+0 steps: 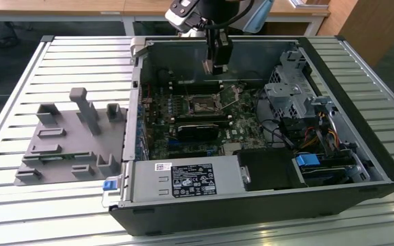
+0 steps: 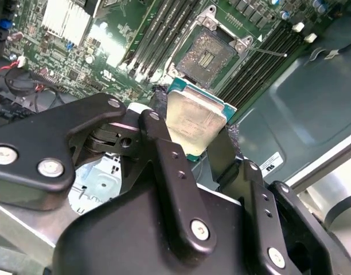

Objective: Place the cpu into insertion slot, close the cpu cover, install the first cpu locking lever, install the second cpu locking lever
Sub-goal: 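Place the cpu into insertion slot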

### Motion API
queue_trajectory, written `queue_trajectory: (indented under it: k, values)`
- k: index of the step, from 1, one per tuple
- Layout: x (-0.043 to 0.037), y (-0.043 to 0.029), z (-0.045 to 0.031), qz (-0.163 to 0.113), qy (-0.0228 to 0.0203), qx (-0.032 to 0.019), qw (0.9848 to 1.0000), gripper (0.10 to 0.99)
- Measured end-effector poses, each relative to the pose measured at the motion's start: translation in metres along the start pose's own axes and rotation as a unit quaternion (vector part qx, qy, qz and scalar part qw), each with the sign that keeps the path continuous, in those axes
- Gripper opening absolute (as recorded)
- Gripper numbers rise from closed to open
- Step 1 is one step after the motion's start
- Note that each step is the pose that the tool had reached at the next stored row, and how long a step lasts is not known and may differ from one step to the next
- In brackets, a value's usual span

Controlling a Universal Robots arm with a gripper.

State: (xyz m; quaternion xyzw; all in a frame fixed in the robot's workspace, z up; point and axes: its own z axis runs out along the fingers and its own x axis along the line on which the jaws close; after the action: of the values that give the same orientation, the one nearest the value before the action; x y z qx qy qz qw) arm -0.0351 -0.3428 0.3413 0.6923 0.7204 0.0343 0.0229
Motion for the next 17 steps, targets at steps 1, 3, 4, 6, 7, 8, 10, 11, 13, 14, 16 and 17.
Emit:
queue_trajectory:
  k: [1, 3, 4, 6, 7, 8, 10, 11, 13, 14, 16, 17]
  values:
    - [0.0003, -0.0001, 0.0008, 0.004, -0.0008, -0.0001, 1.0000, 0.525]
    - [0.0011, -0.0001, 0.0022, 0.008, -0.0041, -0.0015, 1.0000, 0.525]
    - [0.0016, -0.0002, 0.0028, 0.009, -0.0062, -0.0026, 0.9999, 0.525]
    - [0.0025, -0.0003, 0.0047, 0.010, -0.0090, -0.0043, 0.9999, 0.525]
    - [0.0029, -0.0005, 0.0064, 0.010, -0.0094, -0.0046, 0.9999, 0.525]
    - [0.0033, -0.0007, 0.0082, 0.010, -0.0094, -0.0047, 0.9999, 0.525]
    - [0.0036, -0.0014, 0.0117, 0.010, -0.0095, -0.0047, 0.9999, 0.525]
    - [0.0036, -0.0019, 0.0135, 0.010, -0.0091, -0.0047, 0.9999, 0.525]
    - [0.0039, -0.0028, 0.0172, 0.010, -0.0088, -0.0047, 0.9999, 0.525]
    - [0.0040, -0.0032, 0.0189, 0.010, -0.0089, -0.0047, 0.9999, 0.525]
    - [0.0042, -0.0047, 0.0224, 0.010, -0.0089, -0.0047, 0.9999, 0.525]
    - [0.0046, -0.0056, 0.0243, 0.010, -0.0089, -0.0047, 0.9999, 0.525]
